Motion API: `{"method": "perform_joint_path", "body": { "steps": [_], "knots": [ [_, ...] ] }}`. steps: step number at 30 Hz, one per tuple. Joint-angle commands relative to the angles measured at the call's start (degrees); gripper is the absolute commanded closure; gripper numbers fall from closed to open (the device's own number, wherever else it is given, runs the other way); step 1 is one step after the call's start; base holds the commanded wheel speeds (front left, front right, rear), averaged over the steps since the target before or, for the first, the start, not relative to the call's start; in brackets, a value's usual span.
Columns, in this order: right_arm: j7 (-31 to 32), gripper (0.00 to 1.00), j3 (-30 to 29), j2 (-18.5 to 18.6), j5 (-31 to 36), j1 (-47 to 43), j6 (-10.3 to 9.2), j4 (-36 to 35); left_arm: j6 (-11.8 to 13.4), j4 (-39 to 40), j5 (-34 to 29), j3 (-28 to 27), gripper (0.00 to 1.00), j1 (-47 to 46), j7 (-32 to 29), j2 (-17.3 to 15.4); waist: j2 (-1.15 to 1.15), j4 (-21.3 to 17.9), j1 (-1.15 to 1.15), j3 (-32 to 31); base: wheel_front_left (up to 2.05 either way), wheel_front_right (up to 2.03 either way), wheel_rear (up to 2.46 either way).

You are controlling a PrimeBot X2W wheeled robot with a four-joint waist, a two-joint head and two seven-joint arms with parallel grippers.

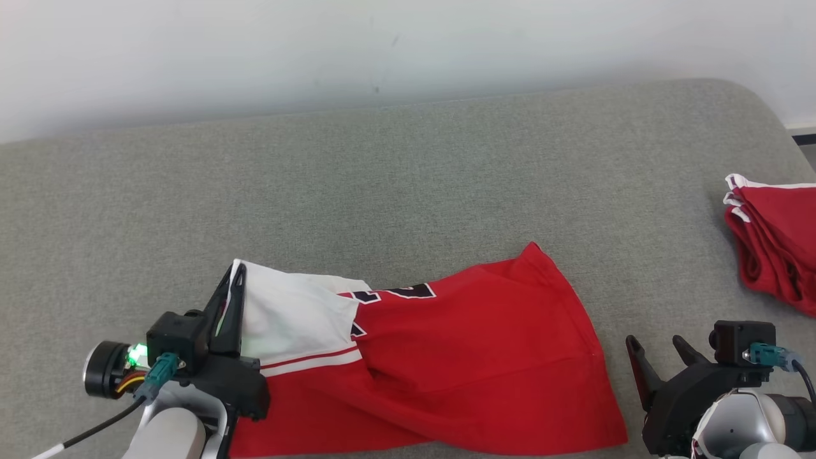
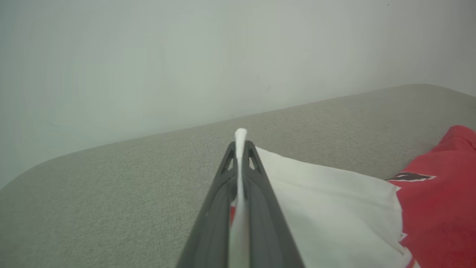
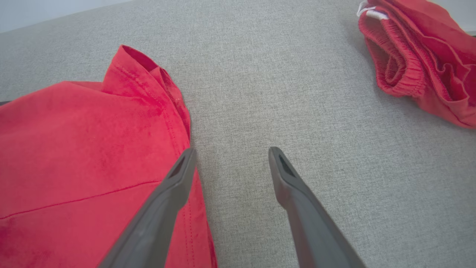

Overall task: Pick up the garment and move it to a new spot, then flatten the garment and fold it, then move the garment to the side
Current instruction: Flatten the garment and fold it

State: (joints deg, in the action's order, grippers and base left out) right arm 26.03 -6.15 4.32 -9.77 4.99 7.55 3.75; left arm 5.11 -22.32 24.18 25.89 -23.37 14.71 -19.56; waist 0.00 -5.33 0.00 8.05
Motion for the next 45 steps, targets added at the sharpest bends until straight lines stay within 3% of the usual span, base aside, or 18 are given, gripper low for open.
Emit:
{"method": "perform_joint_path", "body": {
  "steps": [1,2,3,4,5,18,27,37,45],
  "knots": [
    [-0.4,0.0,0.1,-0.2,-0.2,-0.6,-0.14,-0.1,0.1,-0.7,0.3,-0.2,1.0,-0.6,0.2,0.4,0.0,-0.3,0.0,0.0,0.0,0.0,0.0],
    [-0.5,0.0,0.2,-0.2,-0.3,-0.7,-0.14,0.0,0.1,-2.0,0.4,-0.3,1.0,-0.6,0.3,0.6,0.0,-0.4,0.0,0.1,0.0,0.0,0.0],
    [-0.7,0.0,0.3,-0.2,-0.3,-0.8,-0.14,0.0,0.4,-3.0,0.6,-0.7,0.92,-0.6,0.3,0.9,0.0,-0.5,0.0,0.2,0.0,0.0,0.0],
    [-0.9,0.0,0.3,-0.3,-0.4,-0.8,-0.14,-0.1,0.6,-3.8,0.8,-1.4,0.09,-0.7,0.4,1.2,0.0,-0.5,0.0,0.3,0.0,0.0,0.0],
    [-1.0,0.0,0.2,-0.3,-0.5,-0.9,-0.14,-0.1,0.9,-4.4,1.0,-1.9,0.0,-0.5,0.4,1.6,0.0,-0.5,0.0,0.4,0.0,0.0,0.0],
    [-1.2,0.0,-0.3,-0.4,-0.5,-2.0,-0.14,-0.4,2.5,2.1,-2.9,-9.3,0.0,8.3,0.5,2.6,0.0,2.0,0.0,-1.1,0.0,0.0,0.0],
    [-3.8,0.0,-0.3,-0.8,-1.5,-4.1,-0.14,-1.0,-0.6,10.5,-6.0,-11.0,0.0,17.3,0.5,5.0,0.0,3.7,0.0,-4.2,0.0,0.0,0.0],
    [-15.1,0.0,1.1,-1.1,-2.6,-7.6,-0.14,-1.6,-2.3,18.9,-9.6,-17.5,0.0,25.8,0.5,10.2,0.0,4.8,0.0,-8.1,0.0,0.0,0.0],
    [-25.3,0.0,2.5,-1.2,-1.0,-9.4,-0.14,0.0,-6.2,16.2,-11.4,-23.3,0.0,29.8,0.5,12.9,0.0,4.5,0.0,-10.3,0.0,0.0,0.0]
  ]
}}
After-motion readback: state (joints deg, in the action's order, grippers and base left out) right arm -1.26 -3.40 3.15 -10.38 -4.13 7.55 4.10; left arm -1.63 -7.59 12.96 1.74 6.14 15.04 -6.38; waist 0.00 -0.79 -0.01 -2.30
